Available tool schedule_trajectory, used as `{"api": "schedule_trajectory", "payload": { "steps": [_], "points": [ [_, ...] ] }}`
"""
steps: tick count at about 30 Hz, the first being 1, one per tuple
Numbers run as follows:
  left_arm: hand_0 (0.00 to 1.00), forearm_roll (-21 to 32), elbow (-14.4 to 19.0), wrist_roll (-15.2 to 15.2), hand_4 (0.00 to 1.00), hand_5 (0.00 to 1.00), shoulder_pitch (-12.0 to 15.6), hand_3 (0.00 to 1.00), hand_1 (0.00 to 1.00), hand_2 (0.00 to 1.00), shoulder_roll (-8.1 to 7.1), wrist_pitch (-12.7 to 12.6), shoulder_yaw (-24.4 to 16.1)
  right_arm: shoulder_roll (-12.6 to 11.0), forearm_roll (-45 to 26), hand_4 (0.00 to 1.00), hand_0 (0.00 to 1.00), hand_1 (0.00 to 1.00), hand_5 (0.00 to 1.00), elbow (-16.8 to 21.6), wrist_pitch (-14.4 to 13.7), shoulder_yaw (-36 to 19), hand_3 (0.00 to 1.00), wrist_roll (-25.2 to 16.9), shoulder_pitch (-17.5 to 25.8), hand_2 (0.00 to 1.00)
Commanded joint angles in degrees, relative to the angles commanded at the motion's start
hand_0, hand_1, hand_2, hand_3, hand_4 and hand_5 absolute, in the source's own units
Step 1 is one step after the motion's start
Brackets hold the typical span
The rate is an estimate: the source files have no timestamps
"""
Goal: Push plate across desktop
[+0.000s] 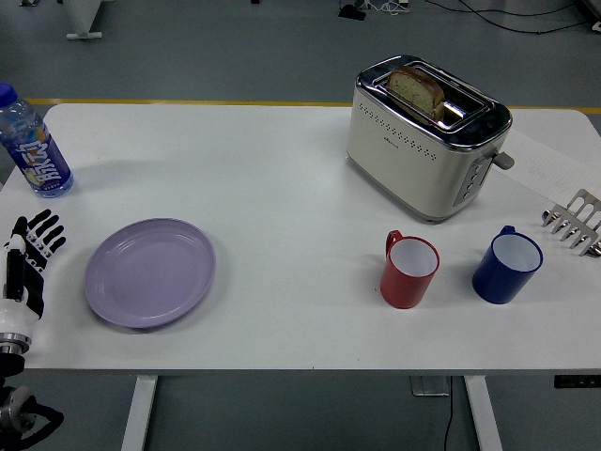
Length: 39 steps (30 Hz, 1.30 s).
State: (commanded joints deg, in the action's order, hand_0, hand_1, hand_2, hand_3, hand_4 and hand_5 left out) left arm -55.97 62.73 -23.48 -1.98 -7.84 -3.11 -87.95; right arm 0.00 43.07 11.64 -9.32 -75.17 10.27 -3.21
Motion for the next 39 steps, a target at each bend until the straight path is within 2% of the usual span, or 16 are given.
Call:
{"api": "schedule_trajectory", "payload": {
  "steps": [4,15,31,39],
  "points": [
    [0.833,0.3,-0.1,-0.2,0.579,0.998,-0.2,0.821,0.850,0.862,0.35,0.0,0.5,0.0,0.2,0.485,0.697,0.662,0.477,0.0,0.1,0.0,0.748,0.1,0.0,0.770],
    [0.833,1.0,-0.3,-0.6,0.576,0.998,-0.7,0.823,0.851,0.863,3.84,-0.2,0.8,0.0,0.4,0.485,0.697,0.661,0.477,0.0,0.3,0.3,0.748,0.0,0.0,0.768],
    [0.835,1.7,0.3,-0.6,0.532,0.998,-0.3,0.810,0.853,0.868,5.12,-0.2,3.3,0.0,1.2,0.487,0.697,0.659,0.479,0.1,0.3,-0.1,0.748,0.1,0.2,0.767],
    [0.835,2.4,0.7,-1.0,0.530,0.998,-0.4,0.809,0.853,0.868,6.49,-0.4,4.0,0.0,1.8,0.487,0.698,0.659,0.479,0.2,0.3,-0.4,0.747,0.4,0.3,0.767]
  ]
}}
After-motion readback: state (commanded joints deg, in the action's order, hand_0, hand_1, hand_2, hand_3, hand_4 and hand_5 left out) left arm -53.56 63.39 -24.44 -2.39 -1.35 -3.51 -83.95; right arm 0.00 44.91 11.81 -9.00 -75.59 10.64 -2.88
